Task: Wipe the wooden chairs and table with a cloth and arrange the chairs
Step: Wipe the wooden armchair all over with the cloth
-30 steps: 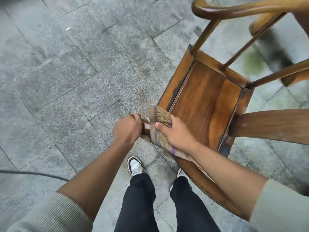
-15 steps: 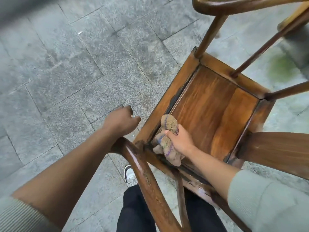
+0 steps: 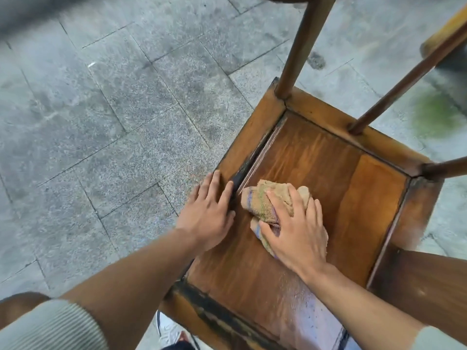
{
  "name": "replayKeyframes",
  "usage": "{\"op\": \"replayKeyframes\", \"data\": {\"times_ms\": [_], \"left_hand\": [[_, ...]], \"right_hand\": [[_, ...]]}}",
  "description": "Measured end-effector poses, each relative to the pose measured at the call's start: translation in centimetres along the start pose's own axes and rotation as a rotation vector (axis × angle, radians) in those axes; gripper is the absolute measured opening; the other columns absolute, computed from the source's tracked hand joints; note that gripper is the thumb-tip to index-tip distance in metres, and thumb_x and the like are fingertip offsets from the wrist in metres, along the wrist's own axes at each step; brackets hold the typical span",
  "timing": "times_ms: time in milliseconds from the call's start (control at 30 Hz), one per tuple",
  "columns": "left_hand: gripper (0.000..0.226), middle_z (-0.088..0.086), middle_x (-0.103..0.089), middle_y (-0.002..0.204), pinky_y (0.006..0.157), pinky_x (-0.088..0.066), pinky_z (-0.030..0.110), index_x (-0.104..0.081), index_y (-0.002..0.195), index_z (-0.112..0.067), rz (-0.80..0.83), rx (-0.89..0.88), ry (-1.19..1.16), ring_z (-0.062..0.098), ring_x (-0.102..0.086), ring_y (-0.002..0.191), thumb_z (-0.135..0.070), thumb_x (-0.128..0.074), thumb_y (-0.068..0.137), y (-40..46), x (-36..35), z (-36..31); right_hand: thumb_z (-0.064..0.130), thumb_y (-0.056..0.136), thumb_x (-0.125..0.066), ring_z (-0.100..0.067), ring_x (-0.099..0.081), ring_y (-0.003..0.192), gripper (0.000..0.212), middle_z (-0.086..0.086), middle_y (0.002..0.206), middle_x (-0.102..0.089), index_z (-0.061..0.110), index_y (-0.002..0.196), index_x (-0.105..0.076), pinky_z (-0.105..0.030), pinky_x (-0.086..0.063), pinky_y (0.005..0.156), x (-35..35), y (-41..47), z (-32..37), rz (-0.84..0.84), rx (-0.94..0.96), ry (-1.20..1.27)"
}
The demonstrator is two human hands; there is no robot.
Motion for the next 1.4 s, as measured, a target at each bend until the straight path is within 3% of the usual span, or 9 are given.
{"op": "replayKeyframes", "data": {"times_ms": [233,367,533,600,667,833,1000,1200,1400], "left_hand": [[0.056,0.019,-0.025,0.156,0.119,-0.022,0.055,-0.036,0.147,-0.014,-0.249,0.047,-0.101,0.035,-0.016,0.149,-0.046,-0.035,0.101,1.2,-3.2,-1.0],[0.034,0.012,-0.041,0.126,0.105,-0.037,0.049,-0.047,0.117,-0.014,-0.408,0.231,-0.22,0.033,-0.041,0.118,-0.042,-0.036,0.101,6.3,-0.5,-0.9],[0.048,0.009,-0.051,0.113,0.096,-0.04,0.047,-0.05,0.117,-0.012,-0.516,0.601,-0.372,0.028,-0.048,0.108,-0.051,-0.028,0.1,10.3,0.0,1.0],[0.05,0.009,-0.054,0.109,0.094,-0.04,0.047,-0.052,0.114,-0.013,-0.467,0.602,-0.358,0.028,-0.05,0.104,-0.051,-0.023,0.101,11.1,-0.6,0.8],[0.057,0.008,-0.057,0.108,0.092,-0.043,0.047,-0.054,0.114,-0.014,-0.328,0.608,-0.316,0.028,-0.052,0.102,-0.051,-0.014,0.101,11.1,-1.0,1.1],[0.058,0.007,-0.062,0.105,0.082,-0.046,0.047,-0.057,0.108,-0.017,-0.233,0.6,-0.284,0.029,-0.056,0.093,-0.045,-0.007,0.101,11.1,0.1,0.7],[0.05,0.008,-0.061,0.103,0.082,-0.048,0.047,-0.054,0.105,-0.017,-0.216,0.551,-0.335,0.031,-0.057,0.092,-0.042,-0.011,0.103,10.9,0.7,-0.1],[0.043,0.002,-0.058,0.092,0.072,-0.041,0.04,-0.045,0.096,-0.023,-0.216,0.46,-0.485,0.028,-0.057,0.084,-0.044,-0.007,0.101,11.6,0.1,1.4],[0.048,-0.001,-0.06,0.08,0.069,-0.043,0.038,-0.053,0.077,-0.021,-0.059,0.43,-0.904,0.015,-0.055,0.076,-0.044,-0.015,0.097,13.0,-0.7,2.8]], "right_hand": [[0.057,0.095,-0.05,-0.044,-0.018,0.155,0.066,-0.007,0.167,-0.031,0.031,0.155,-0.044,-0.06,-0.02,0.124,-2.9,0.4,-1.3,0.002,0.215,0.007],[0.048,0.096,-0.059,-0.039,0.001,0.158,0.067,-0.005,0.172,-0.015,0.031,0.157,-0.039,-0.055,-0.009,0.128,-1.5,7.4,-3.9,-0.048,0.037,0.079],[0.045,0.104,-0.047,-0.044,0.0,0.156,0.066,-0.014,0.17,-0.013,0.018,0.161,-0.027,-0.053,-0.009,0.128,1.7,19.0,-3.6,-0.137,-0.146,0.13],[0.039,0.104,-0.049,-0.045,-0.009,0.156,0.061,-0.017,0.167,-0.021,0.02,0.159,-0.029,-0.055,-0.019,0.126,2.2,19.9,-3.0,-0.218,-0.15,0.127],[0.032,0.1,-0.049,-0.043,-0.021,0.154,0.049,-0.015,0.163,-0.034,0.026,0.149,-0.048,-0.055,-0.026,0.124,1.7,17.3,-1.1,-0.273,-0.038,0.174],[0.03,0.093,-0.061,-0.036,-0.045,0.143,0.029,-0.005,0.145,-0.06,0.028,0.119,-0.073,-0.048,-0.034,0.119,-0.1,10.0,-2.2,-0.107,0.352,0.096],[0.031,0.102,-0.043,-0.031,-0.038,0.139,0.041,-0.013,0.142,-0.059,0.016,0.129,-0.07,-0.044,-0.029,0.12,3.4,16.1,-8.3,-0.241,-0.025,0.074],[0.038,0.106,-0.043,-0.03,-0.038,0.136,0.042,0.0,0.15,-0.048,0.026,0.144,-0.055,-0.045,-0.034,0.115,5.2,27.3,-7.3,-0.258,-0.4,0.206],[0.037,0.104,-0.049,-0.027,-0.04,0.138,0.041,0.0,0.148,-0.053,0.023,0.141,-0.061,-0.041,-0.033,0.117,3.2,22.1,-3.5,-0.306,-0.356,0.183]]}}
Point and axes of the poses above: each hand's wrist, its own y-axis towards the middle knuckle, its own x-axis out of the back of the hand, z = x × y, the point moved 3 cm from there along y, towards the middle knuckle
